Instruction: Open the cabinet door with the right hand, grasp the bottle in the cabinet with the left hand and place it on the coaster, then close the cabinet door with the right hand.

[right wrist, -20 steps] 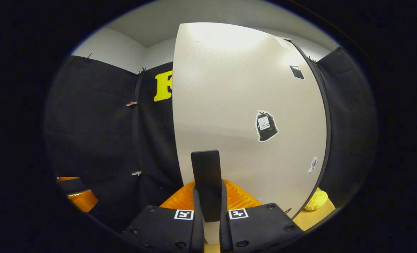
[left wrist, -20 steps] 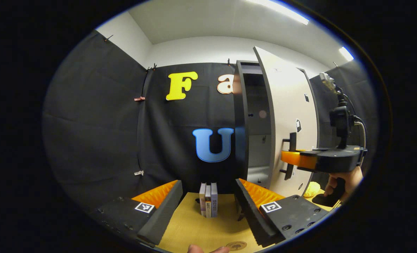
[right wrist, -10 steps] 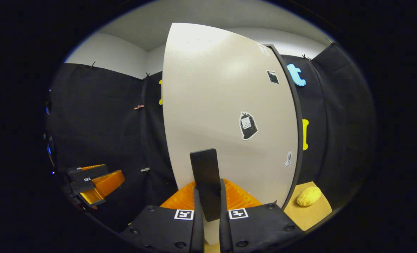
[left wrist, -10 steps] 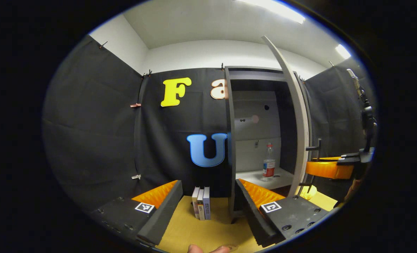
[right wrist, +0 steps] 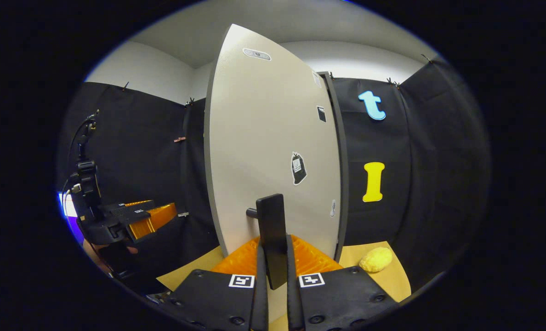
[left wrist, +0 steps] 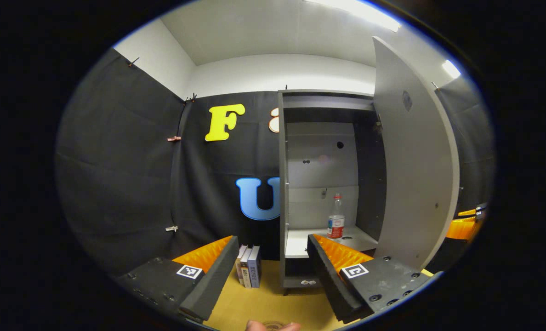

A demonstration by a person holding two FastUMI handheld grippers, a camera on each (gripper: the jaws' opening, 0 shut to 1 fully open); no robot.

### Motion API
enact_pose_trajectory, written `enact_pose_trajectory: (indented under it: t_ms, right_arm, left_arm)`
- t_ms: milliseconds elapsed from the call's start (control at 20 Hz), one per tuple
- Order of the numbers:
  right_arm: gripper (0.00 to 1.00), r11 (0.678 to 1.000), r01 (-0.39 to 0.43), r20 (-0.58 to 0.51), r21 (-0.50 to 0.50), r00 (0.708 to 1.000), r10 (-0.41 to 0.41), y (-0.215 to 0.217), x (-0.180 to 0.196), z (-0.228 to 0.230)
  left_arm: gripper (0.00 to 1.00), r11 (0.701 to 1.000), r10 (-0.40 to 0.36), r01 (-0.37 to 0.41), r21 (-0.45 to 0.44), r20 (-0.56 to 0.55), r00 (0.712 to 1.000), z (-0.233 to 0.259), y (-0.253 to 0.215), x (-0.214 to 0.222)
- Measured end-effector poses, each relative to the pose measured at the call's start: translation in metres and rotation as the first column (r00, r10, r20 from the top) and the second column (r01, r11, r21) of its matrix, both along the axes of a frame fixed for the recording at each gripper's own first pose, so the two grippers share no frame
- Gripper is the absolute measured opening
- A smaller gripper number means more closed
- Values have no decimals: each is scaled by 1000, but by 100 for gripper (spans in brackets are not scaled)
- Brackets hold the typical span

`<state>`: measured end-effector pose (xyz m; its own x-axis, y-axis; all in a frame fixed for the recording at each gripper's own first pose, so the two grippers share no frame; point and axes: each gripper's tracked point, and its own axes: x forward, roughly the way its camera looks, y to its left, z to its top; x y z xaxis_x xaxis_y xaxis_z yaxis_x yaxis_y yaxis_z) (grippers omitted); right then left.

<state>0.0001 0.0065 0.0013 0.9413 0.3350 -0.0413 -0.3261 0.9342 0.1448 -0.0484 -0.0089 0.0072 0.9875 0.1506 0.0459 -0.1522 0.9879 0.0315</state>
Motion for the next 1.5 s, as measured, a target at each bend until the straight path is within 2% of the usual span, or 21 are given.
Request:
enact_pose_trajectory:
  t_ms: [250, 400, 450, 500, 550, 700, 850, 1050, 1150, 1200, 1250, 1300, 1400, 1500]
  right_arm:
    - [19, 997, 70, -11, 18, 997, -70, -51, -4, 0]
    - [19, 990, 138, 1, -18, 990, -138, -81, -1, 0]
    - [15, 987, 158, 8, -27, 987, -158, -90, 4, -1]
    - [3, 985, 173, 9, -27, 985, -173, -98, 1, 0]
    - [11, 983, 181, 12, -18, 983, -181, -104, 5, 0]
    - [11, 987, 160, -1, 10, 987, -160, -104, 4, -4]
    - [11, 986, 164, 16, -20, 986, -164, -107, 4, -3]
    - [11, 987, 159, -1, -6, 987, -159, -111, -1, -6]
    - [12, 984, 176, 27, -14, 984, -176, -119, -6, -1]
    - [22, 984, 176, 39, -11, 984, -175, -122, -10, 2]
    - [17, 985, 172, 45, -3, 984, -172, -121, -13, 2]
    - [16, 985, 174, 46, 4, 984, -174, -123, -17, 2]
    - [20, 985, 173, 48, 24, 984, -174, -128, -23, 5]
    - [25, 973, 226, 63, 39, 971, -229, -144, -24, 11]
  left_arm:
    - [95, 1000, -24, 24, -13, 4, 1000, 1, -36, 12]
    - [94, 999, -38, 38, -9, 2, 999, 2, -54, 20]
    - [94, 999, -43, 43, -3, 3, 999, 3, -59, 22]
    - [94, 999, -48, 48, 1, 3, 999, 2, -64, 25]
    - [94, 998, -56, 56, 3, 4, 998, 2, -69, 27]
    - [92, 997, -73, 73, 6, -2, 997, 0, -82, 35]
    - [94, 996, -89, 89, 12, -5, 996, 1, -93, 42]
    - [94, 995, -100, 100, 14, -8, 995, 1, -99, 48]
    - [94, 994, -106, 106, 16, -9, 994, 1, -102, 53]
    - [92, 994, -110, 110, 17, -10, 994, 0, -104, 55]
    - [94, 993, -115, 115, 17, -12, 993, 0, -107, 58]
    - [94, 993, -120, 120, 16, -14, 993, -2, -110, 60]
    - [93, 991, -134, 134, 10, -17, 991, -4, -117, 65]
    - [93, 989, -149, 149, 4, -23, 989, -7, -124, 70]
